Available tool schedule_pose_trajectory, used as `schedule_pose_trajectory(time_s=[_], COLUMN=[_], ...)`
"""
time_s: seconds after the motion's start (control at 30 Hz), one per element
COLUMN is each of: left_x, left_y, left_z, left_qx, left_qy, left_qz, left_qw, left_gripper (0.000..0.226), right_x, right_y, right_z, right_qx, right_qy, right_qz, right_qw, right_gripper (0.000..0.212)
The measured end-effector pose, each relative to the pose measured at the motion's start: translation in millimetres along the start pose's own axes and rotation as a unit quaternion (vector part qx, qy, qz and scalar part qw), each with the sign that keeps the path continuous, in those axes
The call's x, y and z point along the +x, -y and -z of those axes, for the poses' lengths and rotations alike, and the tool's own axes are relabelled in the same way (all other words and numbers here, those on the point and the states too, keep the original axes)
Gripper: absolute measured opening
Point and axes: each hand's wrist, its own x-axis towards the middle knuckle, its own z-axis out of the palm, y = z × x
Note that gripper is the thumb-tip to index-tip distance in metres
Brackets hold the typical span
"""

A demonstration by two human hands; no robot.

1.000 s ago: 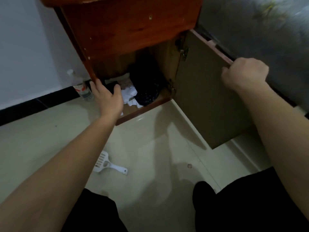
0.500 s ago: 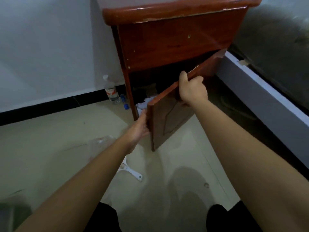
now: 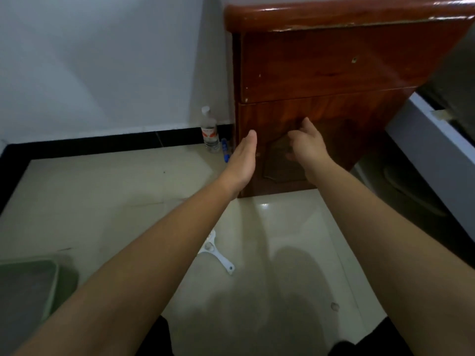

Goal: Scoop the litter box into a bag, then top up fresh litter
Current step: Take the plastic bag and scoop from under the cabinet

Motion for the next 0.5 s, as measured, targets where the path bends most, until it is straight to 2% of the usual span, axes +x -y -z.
schedule_pose_trajectory(time_s=[0.07, 0.13, 0.23, 0.37, 0.5], left_x=[-7.6, -24.8, -46.0, -70.5, -88.1], left_y=[5.6, 16.8, 56.9, 102.5, 136.1], left_z=[20.3, 44.6, 88.4, 136.5, 162.4], left_qx=[0.092, 0.206, 0.335, 0.362, 0.351], left_qy=[-0.014, -0.058, -0.069, -0.068, -0.086], left_qz=[-0.031, -0.061, -0.022, 0.054, 0.103], left_qw=[0.995, 0.975, 0.939, 0.928, 0.927], left_gripper=[0.063, 0.053, 0.059, 0.064, 0.063], right_x=[-6.2, -13.7, -28.9, -48.7, -65.3], right_y=[-2.2, -4.0, -11.9, -23.5, -50.1], right_z=[5.7, 4.6, -12.1, -52.5, -101.1], right_qx=[-0.016, -0.047, -0.101, -0.216, -0.342], right_qy=[-0.009, -0.019, -0.013, 0.07, 0.154], right_qz=[0.019, 0.026, 0.007, 0.007, 0.0], right_qw=[1.0, 0.998, 0.995, 0.974, 0.927], right_gripper=[0.052, 0.045, 0.045, 0.048, 0.05])
